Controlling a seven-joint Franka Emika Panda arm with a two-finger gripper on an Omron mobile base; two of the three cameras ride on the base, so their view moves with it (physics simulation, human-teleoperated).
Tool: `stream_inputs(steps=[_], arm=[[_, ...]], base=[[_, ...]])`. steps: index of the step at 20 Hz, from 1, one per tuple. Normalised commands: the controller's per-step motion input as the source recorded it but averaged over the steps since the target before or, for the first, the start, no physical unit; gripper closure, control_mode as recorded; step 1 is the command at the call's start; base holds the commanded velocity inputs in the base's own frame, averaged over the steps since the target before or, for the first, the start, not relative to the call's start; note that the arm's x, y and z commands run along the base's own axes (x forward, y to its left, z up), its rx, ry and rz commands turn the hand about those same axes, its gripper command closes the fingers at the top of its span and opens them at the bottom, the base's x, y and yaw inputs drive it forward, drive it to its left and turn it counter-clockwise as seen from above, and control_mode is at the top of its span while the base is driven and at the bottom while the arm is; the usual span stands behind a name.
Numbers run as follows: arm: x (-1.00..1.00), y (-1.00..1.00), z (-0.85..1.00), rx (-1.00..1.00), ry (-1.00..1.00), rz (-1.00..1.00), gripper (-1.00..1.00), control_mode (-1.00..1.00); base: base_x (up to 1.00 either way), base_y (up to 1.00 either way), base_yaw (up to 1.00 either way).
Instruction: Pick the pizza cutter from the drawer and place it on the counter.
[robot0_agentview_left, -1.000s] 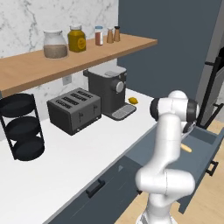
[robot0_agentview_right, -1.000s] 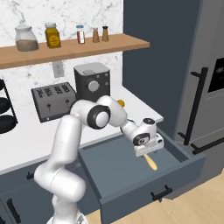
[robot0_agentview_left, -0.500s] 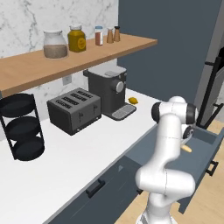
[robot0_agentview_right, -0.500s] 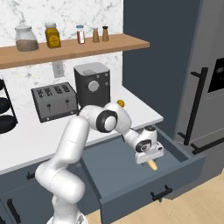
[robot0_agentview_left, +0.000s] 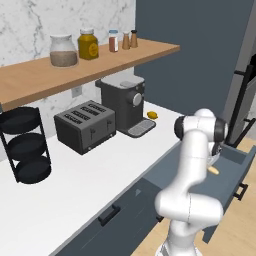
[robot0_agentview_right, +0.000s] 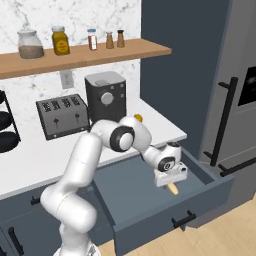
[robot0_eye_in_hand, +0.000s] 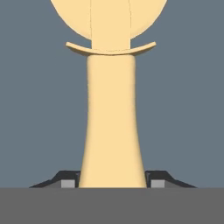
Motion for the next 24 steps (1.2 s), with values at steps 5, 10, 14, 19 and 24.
stream_inputs(steps=[5, 10, 14, 19, 24], arm=[[-0.90, 0.00, 0.30, 0.08, -0.17, 0.00, 1.00, -1.00], [-0.56, 0.25, 1.00, 0.06, -0.06, 0.00, 1.00, -1.00], [0.00, 0.50, 1.00, 0.08, -0.12, 0.00, 1.00, -1.00], [-0.32, 0.73, 1.00, 0.03, -0.07, 0.01, 1.00, -1.00], [-0.42, 0.80, 1.00, 0.00, 0.02, 0.08, 1.00, -1.00]], base=[[0.00, 0.00, 0.00], [0.00, 0.00, 0.00], [0.00, 0.00, 0.00], [0.00, 0.00, 0.00], [0.00, 0.00, 0.00]])
